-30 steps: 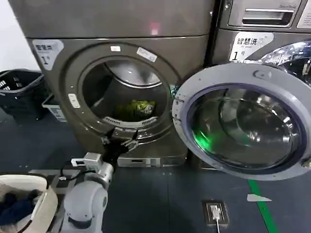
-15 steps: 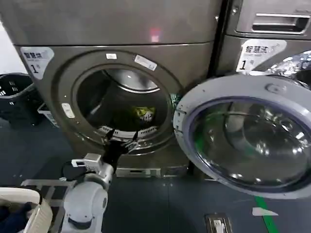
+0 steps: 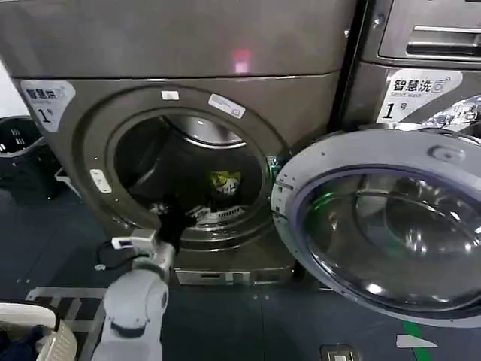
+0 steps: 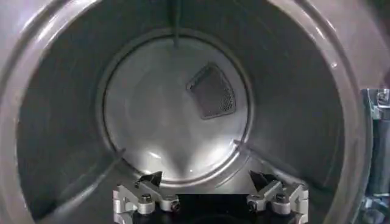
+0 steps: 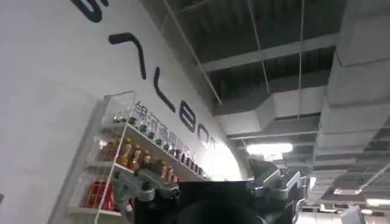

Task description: Grasp the clothes from the dryer.

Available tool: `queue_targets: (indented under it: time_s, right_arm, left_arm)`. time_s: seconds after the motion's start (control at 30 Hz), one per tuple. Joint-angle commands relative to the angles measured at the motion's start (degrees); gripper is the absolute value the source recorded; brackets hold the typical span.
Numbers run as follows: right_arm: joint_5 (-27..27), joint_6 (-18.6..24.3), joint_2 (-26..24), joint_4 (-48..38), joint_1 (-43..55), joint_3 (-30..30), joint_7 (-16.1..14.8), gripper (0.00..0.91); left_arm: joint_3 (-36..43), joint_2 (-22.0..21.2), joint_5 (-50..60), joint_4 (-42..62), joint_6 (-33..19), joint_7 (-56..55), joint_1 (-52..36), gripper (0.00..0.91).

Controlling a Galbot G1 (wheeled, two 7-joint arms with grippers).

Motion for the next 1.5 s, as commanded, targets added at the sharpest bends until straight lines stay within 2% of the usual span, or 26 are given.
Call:
queue_targets:
  time_s: [0.03,0.17,0.27,0.37,0.47,0.53,0.63,0.67,0.77,0.83,0.97,1.13,1.27,1.5]
  right_arm:
    - [-1.00,-0.82,0.11,0.04,0.15,0.27,-0.13,0.907]
    - [-0.92,-0.53,0.34,-0.26,0.55,0.17,-0.33,0.907]
    - [-0.95,-0.25,0.70,-0.21,1.33,-0.51,-0.48,0.907]
    - [-0.92,0.14,0.77,0.14,2.39,-1.35,-0.57,0.907]
    - [-0.92,0.37,0.79,0.10,2.82,-1.63,-0.57,0.907]
    - [-0.93,0.48,0.81,-0.06,3.00,-1.71,-0.65,0.907]
    - [-0.93,0.58,0.83,-0.03,3.10,-1.76,-0.76,0.907]
    - [-0.93,0.63,0.81,-0.07,3.10,-1.75,-0.80,0.907]
    - [-0.93,0.76,1.06,-0.19,3.21,-1.62,-0.91,0.907]
    - [-0.98,0.92,1.59,-0.14,3.72,-1.94,-1.09,0.907]
    - [-0.99,1.14,2.20,0.04,4.19,-2.35,-1.42,0.907]
    - [-0.96,1.31,2.37,0.00,4.06,-2.14,-1.55,0.907]
    - [-1.00,1.42,2.51,0.03,4.06,-2.18,-1.74,0.907]
    - [-1.07,1.70,2.77,-0.10,4.04,-2.10,-2.08,0.907]
  left_arm:
    - [-0.03,0.93,-0.34,14.73,-3.84,-0.27,-10.38,0.907]
    - [0.41,2.72,-0.34,26.40,-6.51,1.90,-20.45,0.907]
    - [1.74,6.53,8.01,36.66,-7.50,16.35,-27.88,0.907]
    - [4.72,10.67,18.39,44.31,-11.05,30.54,-35.58,0.907]
    - [8.14,12.34,24.90,57.93,-16.53,34.75,-45.81,0.907]
    - [10.59,12.50,27.72,68.27,-19.64,37.12,-51.22,0.907]
    - [15.36,11.87,34.11,78.08,-25.81,42.19,-57.29,0.907]
    - [18.91,11.73,37.42,82.40,-29.17,45.61,-59.80,0.907]
    - [26.05,9.97,45.89,96.01,-35.02,51.96,-68.95,0.907]
    - [30.23,8.67,46.14,100.67,-36.70,57.26,-72.07,0.907]
    - [34.91,7.32,49.31,106.53,-37.81,61.46,-74.99,0.907]
    - [39.38,5.39,51.82,111.29,-34.34,61.63,-76.46,0.907]
    - [40.00,3.82,52.05,112.96,-30.16,59.78,-76.79,0.907]
    - [41.09,1.20,51.94,115.22,-29.26,58.53,-76.47,0.907]
